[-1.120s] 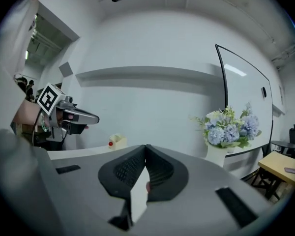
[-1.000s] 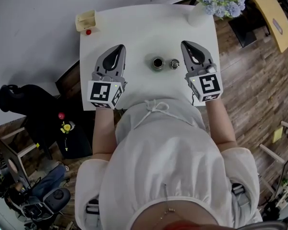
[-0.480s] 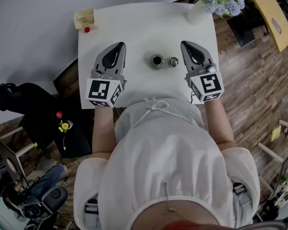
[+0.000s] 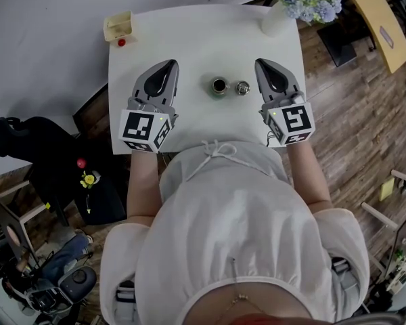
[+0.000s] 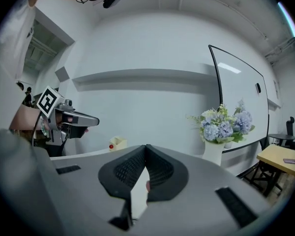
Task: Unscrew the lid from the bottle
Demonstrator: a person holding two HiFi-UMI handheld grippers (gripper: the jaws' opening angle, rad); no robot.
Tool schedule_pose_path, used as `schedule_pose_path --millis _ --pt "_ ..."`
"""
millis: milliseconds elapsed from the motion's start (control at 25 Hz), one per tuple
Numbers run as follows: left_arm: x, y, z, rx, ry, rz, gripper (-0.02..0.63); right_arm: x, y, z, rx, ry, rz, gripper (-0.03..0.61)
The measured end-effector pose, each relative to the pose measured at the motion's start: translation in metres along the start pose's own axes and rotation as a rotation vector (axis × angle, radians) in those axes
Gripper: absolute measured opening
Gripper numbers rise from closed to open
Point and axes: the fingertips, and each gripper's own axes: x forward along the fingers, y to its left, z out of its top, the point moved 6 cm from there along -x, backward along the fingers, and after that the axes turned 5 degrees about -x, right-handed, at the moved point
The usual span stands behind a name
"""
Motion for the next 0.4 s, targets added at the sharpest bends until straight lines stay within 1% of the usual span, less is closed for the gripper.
schedule_pose_path --millis 160,400 --pt "-0.0003 -0.0023 0.0023 -0.006 -0.007 -0.004 0.020 -0.0005 -0.0005 0.0020 0.008 -0.008 -0.011 0.002" --pt "-0.0024 -0.0085 -0.0044 -0.017 0.007 -0.012 0.020 -0.0047 0.0000 -0.0033 0.037 -0.008 -0.040 0.002"
